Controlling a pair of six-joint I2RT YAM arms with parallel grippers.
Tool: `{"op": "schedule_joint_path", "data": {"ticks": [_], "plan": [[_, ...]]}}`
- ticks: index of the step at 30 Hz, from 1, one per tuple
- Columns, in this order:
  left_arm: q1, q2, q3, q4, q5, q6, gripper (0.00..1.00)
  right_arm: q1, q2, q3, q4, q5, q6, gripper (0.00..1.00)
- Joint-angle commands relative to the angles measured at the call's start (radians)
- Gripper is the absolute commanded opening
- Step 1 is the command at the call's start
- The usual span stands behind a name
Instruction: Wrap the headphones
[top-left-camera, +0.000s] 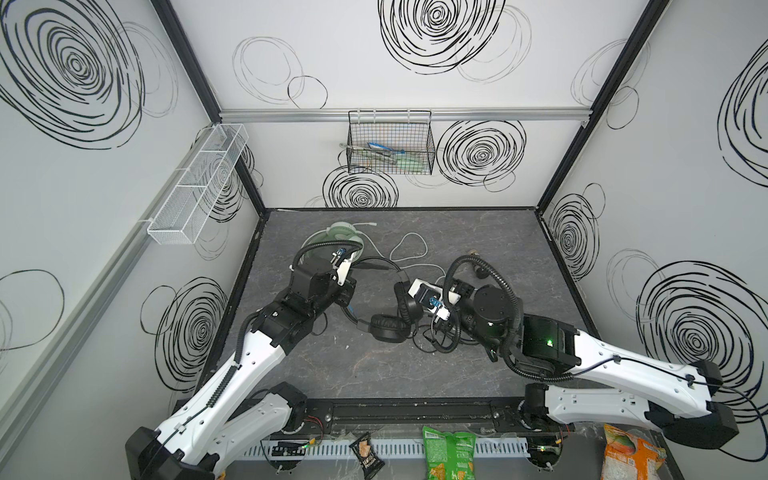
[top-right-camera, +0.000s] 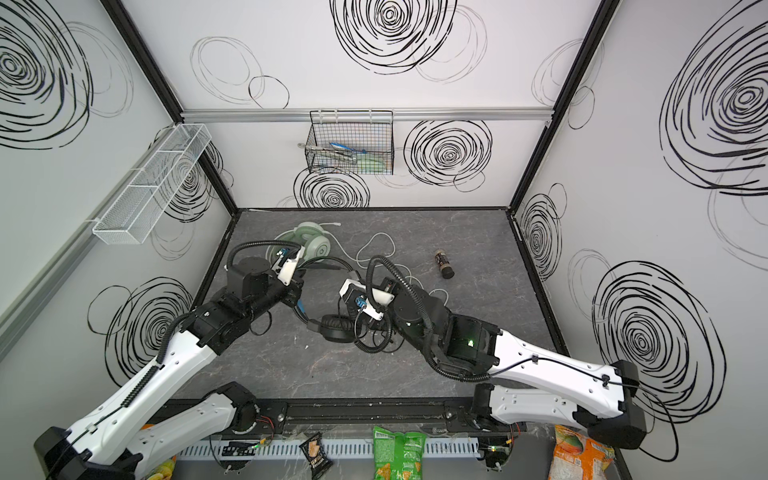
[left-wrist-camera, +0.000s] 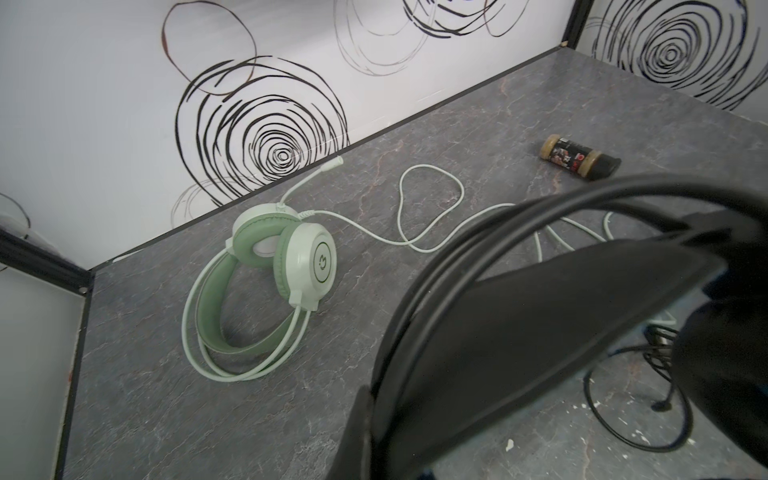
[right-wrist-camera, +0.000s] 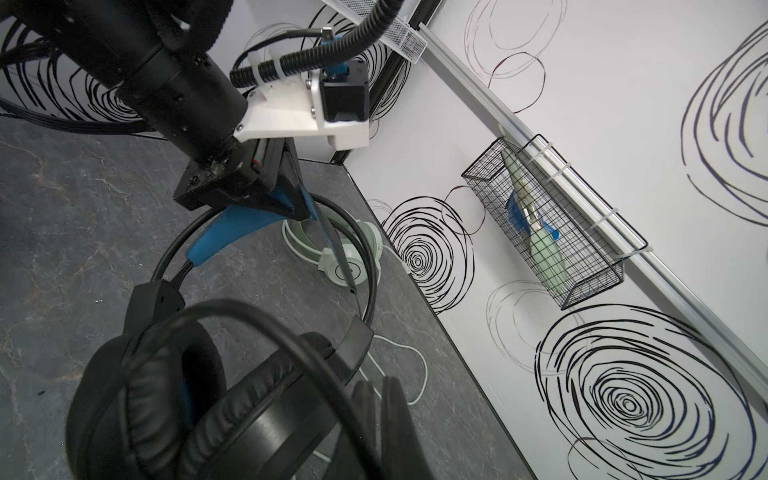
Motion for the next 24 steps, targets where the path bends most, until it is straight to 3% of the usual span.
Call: {"op": "schedule_joint_path", "data": {"ticks": [1,8,17,24], "plan": [[-0.015,-0.018,0.002,0.093,0.117,-0.014,0.0,-0.047,0.025,0.023,0.031,-0.029,-0.018,0.0],[-0.07,-0.063,-0.013,0.113,0.245,0.008,0.0,-0.117,0.072,0.037,0.05,-0.035,-0.009,0.0],[-0.073,-0.113,-0.047,0.153,0.365,-0.037,0.0,-0.142,0.044,-0.005,0.099,-0.026,0.009,0.06],[-0.07,-0.124,-0.048,0.211,0.461,-0.119,0.0,-0.173,-0.024,-0.069,0.182,-0.083,0.045,0.2]]}}
